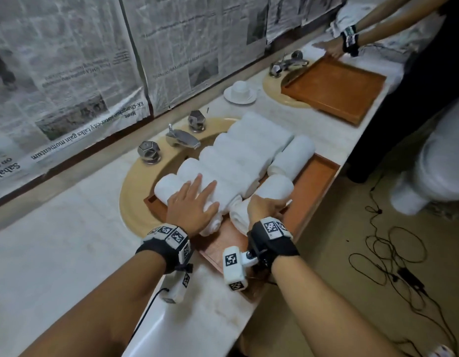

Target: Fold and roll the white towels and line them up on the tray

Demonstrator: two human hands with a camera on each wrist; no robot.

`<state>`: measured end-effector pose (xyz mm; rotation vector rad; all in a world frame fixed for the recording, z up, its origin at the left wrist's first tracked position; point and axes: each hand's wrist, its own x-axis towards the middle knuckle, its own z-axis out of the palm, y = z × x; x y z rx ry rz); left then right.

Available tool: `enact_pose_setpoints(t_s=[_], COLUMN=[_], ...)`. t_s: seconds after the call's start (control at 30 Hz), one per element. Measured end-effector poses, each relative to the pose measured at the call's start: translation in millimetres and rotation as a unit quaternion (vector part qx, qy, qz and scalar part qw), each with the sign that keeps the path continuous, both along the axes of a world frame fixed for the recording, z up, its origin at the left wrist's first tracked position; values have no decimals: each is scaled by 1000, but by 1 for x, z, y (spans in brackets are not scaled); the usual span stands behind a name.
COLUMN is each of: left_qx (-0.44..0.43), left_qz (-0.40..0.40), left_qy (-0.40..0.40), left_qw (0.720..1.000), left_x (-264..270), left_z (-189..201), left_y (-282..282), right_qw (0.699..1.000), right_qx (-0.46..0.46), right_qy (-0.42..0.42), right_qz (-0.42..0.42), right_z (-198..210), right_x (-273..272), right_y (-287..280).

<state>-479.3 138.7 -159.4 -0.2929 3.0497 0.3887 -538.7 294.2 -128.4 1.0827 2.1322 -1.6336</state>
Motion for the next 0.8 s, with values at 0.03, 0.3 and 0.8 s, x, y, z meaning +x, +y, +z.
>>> enact_pose_setpoints(t_s=[0.03,0.3,0.8], left_qx=[0,12,16], left_qz=[1,7,12], left_qy=[-2,-20,-38], left_qw=[1000,1000,999], left_x=[0,-2,-3], left_z=[0,4,8], left_y=[0,1,2], right_qw=[1000,997,992], right_qx=[-10,-10,97], right_qy=[20,73,71], right_qz=[9,-15,-25], right_z=[-2,-25,-28], right_x=[0,3,-5], right_y=[-3,-1,-5])
